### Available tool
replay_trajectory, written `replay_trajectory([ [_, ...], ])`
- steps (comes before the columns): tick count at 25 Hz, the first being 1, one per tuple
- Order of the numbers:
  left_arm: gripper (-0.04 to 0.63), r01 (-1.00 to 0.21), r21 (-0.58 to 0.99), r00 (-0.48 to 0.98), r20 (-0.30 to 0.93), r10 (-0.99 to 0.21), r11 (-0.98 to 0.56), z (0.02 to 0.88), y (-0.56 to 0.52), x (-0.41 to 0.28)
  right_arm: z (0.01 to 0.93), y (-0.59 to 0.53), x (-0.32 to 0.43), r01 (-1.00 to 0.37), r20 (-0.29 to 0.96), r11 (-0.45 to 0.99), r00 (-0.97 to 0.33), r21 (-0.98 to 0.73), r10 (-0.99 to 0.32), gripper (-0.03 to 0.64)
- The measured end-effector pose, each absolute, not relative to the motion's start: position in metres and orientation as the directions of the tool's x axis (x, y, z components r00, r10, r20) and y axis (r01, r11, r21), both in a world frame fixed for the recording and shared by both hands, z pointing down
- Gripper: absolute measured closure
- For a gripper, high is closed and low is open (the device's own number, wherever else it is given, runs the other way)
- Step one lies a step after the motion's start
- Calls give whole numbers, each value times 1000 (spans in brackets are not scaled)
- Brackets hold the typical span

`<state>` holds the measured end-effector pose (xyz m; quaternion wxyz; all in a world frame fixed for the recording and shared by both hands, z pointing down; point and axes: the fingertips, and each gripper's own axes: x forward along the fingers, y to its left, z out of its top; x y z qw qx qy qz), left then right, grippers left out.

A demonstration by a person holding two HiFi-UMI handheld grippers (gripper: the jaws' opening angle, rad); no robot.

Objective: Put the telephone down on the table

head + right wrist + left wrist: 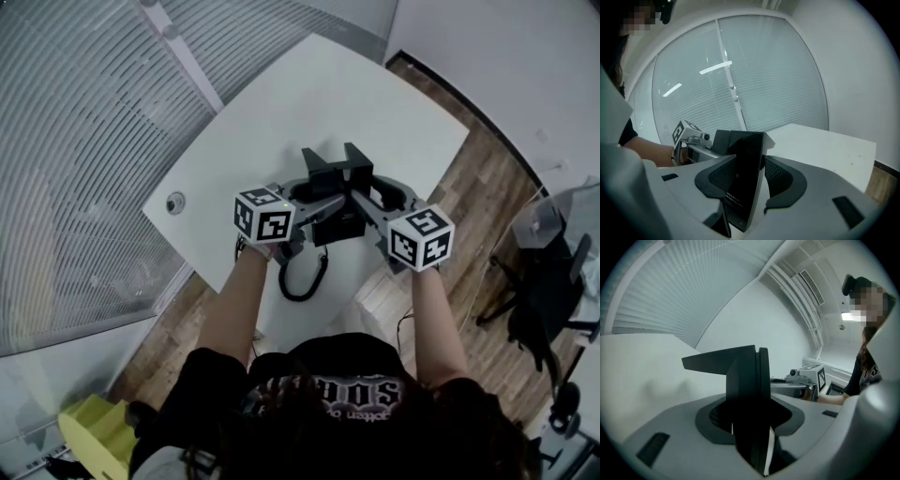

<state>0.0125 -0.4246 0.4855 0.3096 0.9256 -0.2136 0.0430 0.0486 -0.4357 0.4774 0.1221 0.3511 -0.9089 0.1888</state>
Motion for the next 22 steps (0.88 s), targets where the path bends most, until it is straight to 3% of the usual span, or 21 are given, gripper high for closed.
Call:
replay_trajectory([
  [22, 371, -474, 664, 866, 234, -442, -578, 520, -485, 6, 505, -493, 41, -684, 377, 655, -727, -321, -574, 417],
])
